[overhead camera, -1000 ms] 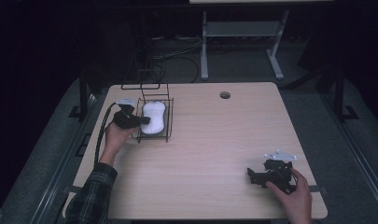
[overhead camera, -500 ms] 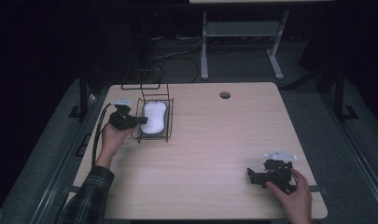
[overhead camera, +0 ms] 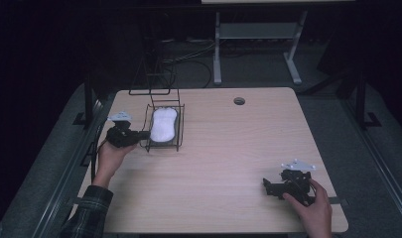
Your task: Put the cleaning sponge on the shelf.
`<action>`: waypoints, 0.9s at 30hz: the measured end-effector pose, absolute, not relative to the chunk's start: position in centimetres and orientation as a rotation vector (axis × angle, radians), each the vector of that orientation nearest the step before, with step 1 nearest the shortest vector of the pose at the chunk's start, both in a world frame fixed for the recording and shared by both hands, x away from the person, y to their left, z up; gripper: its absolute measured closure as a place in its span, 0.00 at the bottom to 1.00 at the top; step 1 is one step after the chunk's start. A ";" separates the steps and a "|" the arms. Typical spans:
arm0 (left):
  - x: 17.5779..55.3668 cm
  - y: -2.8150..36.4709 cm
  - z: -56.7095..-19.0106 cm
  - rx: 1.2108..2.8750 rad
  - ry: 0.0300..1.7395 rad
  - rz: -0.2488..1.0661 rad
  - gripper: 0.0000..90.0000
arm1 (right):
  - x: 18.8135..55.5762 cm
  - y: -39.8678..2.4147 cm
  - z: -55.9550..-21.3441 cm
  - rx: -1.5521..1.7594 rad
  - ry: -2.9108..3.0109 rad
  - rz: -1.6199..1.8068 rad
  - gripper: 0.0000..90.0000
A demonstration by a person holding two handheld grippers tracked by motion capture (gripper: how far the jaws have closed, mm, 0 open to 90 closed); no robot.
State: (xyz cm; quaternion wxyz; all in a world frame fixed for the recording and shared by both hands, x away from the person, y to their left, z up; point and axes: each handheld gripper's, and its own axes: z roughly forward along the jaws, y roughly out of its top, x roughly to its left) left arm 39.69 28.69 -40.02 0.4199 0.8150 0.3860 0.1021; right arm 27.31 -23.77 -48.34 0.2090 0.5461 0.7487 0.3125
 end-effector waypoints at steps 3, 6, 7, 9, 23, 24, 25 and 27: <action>38.6 28.5 -39.9 2.047 0.948 0.253 0.82 | 27.3 -23.8 -48.3 1.519 2.083 0.869 0.00; 38.0 28.4 -39.9 2.064 0.949 0.254 0.69 | 27.3 -23.8 -48.3 1.518 2.083 0.869 0.00; 37.4 28.2 -39.9 2.072 0.942 0.269 0.65 | 27.3 -23.8 -48.3 1.519 2.083 0.869 0.00; 36.9 28.2 -40.0 2.080 0.944 0.277 0.57 | 27.3 -23.8 -48.3 1.519 2.083 0.869 0.00; 32.5 27.2 -41.5 2.121 0.933 0.351 0.15 | 27.3 -23.8 -48.3 1.520 2.082 0.869 0.00; 32.3 27.2 -41.8 2.134 0.929 0.352 0.15 | 27.3 -23.8 -48.3 1.518 2.083 0.869 0.00; 32.0 27.1 -42.0 2.145 0.922 0.354 0.15 | 27.3 -23.8 -48.3 1.519 2.083 0.869 0.00; 31.4 27.0 -42.6 2.167 0.913 0.342 0.14 | 27.3 -23.8 -48.3 1.519 2.082 0.870 0.00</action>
